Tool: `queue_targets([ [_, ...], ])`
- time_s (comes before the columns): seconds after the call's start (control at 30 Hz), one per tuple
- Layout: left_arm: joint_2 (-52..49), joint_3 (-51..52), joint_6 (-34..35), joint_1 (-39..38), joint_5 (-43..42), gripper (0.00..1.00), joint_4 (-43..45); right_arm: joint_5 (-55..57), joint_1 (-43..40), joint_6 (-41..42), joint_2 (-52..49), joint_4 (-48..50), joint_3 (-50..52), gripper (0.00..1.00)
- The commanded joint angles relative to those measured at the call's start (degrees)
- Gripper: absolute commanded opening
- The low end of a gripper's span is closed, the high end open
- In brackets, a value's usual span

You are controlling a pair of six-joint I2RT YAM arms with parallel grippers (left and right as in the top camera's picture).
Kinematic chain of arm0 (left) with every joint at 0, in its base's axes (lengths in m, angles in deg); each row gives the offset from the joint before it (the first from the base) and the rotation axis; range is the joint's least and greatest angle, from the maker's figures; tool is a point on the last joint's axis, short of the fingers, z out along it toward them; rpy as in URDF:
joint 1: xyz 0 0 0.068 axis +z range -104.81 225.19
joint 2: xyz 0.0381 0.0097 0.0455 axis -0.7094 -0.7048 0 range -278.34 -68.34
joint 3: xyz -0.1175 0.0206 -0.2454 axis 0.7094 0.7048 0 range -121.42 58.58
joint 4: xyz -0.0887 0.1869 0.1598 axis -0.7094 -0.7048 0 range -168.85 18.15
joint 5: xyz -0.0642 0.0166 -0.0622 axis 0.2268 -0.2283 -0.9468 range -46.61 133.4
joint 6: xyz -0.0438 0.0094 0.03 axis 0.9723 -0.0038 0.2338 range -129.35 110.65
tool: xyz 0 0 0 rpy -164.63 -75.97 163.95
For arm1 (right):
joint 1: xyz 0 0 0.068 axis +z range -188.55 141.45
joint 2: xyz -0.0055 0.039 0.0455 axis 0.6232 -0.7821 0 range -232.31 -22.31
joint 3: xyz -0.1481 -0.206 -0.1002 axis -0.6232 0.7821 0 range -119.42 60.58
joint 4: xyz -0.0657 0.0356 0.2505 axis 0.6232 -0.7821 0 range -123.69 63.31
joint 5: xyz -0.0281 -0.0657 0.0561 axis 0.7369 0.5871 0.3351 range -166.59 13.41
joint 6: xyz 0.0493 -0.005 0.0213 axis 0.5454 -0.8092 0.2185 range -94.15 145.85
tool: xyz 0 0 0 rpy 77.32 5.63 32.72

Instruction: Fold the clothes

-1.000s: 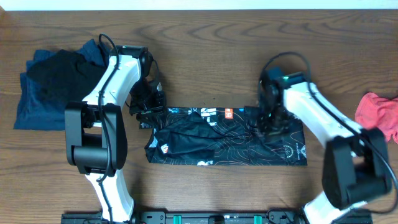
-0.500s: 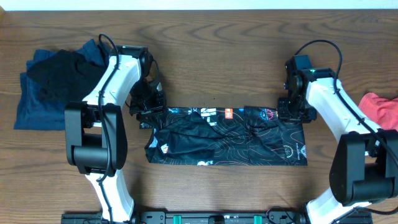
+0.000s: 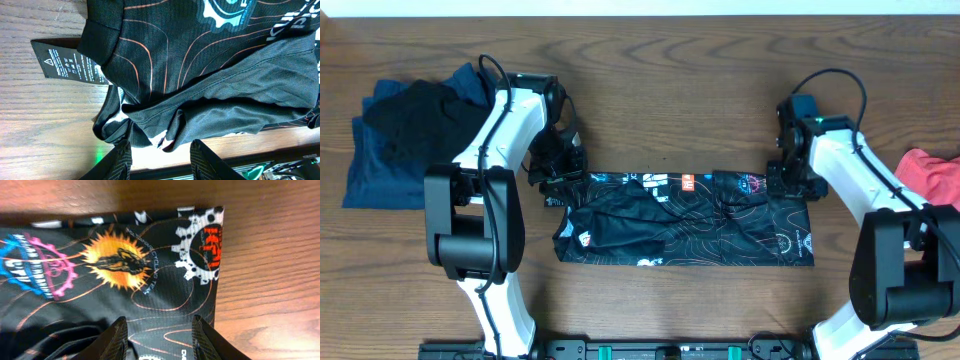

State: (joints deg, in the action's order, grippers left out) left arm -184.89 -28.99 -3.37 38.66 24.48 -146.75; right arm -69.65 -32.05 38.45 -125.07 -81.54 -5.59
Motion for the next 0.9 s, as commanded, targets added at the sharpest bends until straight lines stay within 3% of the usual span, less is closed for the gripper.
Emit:
queue_targets([
  [0.0,0.5,-0.4,-0.3,0.1,0.2,0.4,-0.2,1.0,0.7,0.6,-0.5,1.5,3.0,0.41],
  [0.23,0.5,-0.4,-0.3,0.1,0.1,0.41,-0.2,-3.2,2.6,-1.5,-0.5,4.5,6.7,0.4],
  [0.6,0.5,-0.4,-0.3,0.1,0.2,0.41,-0.2,-15.5,7.1,-17.4,-0.5,0.6,6.7,0.4],
  [0.7,0.5,-0.4,-0.3,0.1,0.2,0.41,-0.2,-18.3,7.8,-18.0,-0.5,-2.3,6.7,0.44],
  [0.77,0.5,-0.4,-0.3,0.1,0.1,0.4,-0.2,-20.2,8.1,-18.1,-0.5,-4.2,6.7,0.52],
  [0.87,0.5,-0.4,-0.3,0.1,0.2,0.4,-0.2,-23.4,8.2,-18.1,-0.5,-6.0,6.7,0.53],
])
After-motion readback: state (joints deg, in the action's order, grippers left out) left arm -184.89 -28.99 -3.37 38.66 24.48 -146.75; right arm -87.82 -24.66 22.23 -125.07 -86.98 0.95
